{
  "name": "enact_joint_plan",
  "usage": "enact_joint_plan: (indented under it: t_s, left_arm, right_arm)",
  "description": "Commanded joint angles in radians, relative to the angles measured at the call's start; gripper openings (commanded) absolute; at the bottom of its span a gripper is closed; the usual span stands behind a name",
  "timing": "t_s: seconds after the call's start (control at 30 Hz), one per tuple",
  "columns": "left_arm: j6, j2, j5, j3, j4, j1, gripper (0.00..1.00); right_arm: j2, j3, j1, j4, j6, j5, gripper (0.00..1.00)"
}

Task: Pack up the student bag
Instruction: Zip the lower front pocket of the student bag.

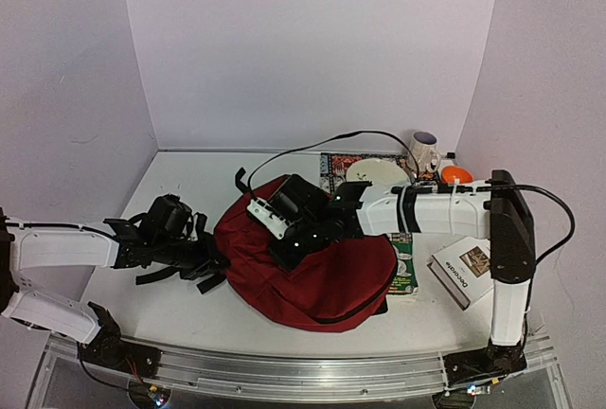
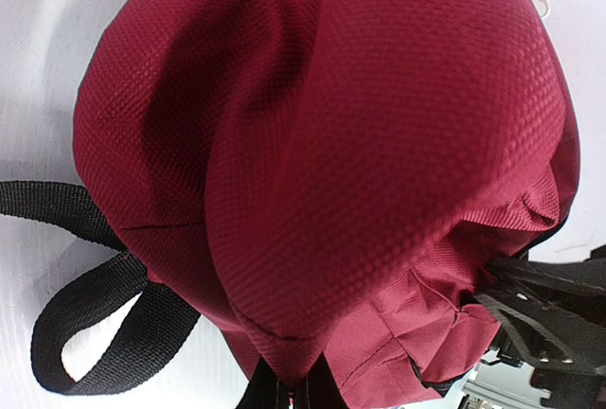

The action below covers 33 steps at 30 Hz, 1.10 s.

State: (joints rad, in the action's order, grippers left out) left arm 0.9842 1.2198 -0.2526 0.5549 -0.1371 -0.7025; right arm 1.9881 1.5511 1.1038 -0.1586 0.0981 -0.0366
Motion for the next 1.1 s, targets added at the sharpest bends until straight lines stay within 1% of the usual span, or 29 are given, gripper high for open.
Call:
enact_joint_plan:
  t_s: [0.0, 0.13, 0.23, 0.3, 0.43, 0.47, 0.63, 0.8, 0.97, 1.07]
  left_arm:
    - [-0.024, -0.02, -0.006, 0.022, -0.006, -0.002, 0.0]
    - [-0.024, -0.023, -0.008, 0.02, -0.006, -0.002, 0.0]
    - [-0.025, -0.022, -0.008, 0.016, -0.006, -0.002, 0.0]
    - [-0.025, -0.021, -0.005, 0.012, -0.006, -0.002, 0.0]
    - [-0.028, -0.021, 0.003, 0.006, -0.007, -0.002, 0.0]
    - [-0.028, -0.021, 0.005, 0.004, -0.008, -0.002, 0.0]
    - [-0.032, -0.022, 0.013, -0.001, -0.01, -0.002, 0.0]
    - [-0.033, -0.037, 0.052, -0.008, -0.029, -0.002, 0.0]
    - [-0.03, -0.037, 0.098, -0.025, -0.039, -0.002, 0.0]
    - [-0.036, -0.023, 0.12, -0.037, -0.042, -0.002, 0.0]
  right_arm:
    - [0.043, 0.049, -0.002, 0.013, 0.042, 0.009, 0.13]
    - [0.054, 0.071, -0.002, 0.013, 0.047, 0.0, 0.15]
    - [0.053, 0.073, -0.002, 0.013, 0.052, -0.014, 0.14]
    - [0.045, 0.066, -0.003, 0.013, 0.055, -0.021, 0.12]
    - [0.013, 0.045, -0.006, 0.013, 0.061, -0.05, 0.01]
    - [0.004, 0.039, -0.007, 0.013, 0.061, -0.055, 0.0]
    - [-0.036, 0.011, -0.014, -0.004, 0.062, -0.07, 0.0]
    - [-0.091, -0.019, -0.014, -0.04, 0.082, -0.1, 0.0]
    - [-0.162, -0.059, -0.034, -0.047, 0.144, -0.139, 0.0]
    - [-0.167, -0.069, -0.04, -0.047, 0.176, -0.166, 0.0]
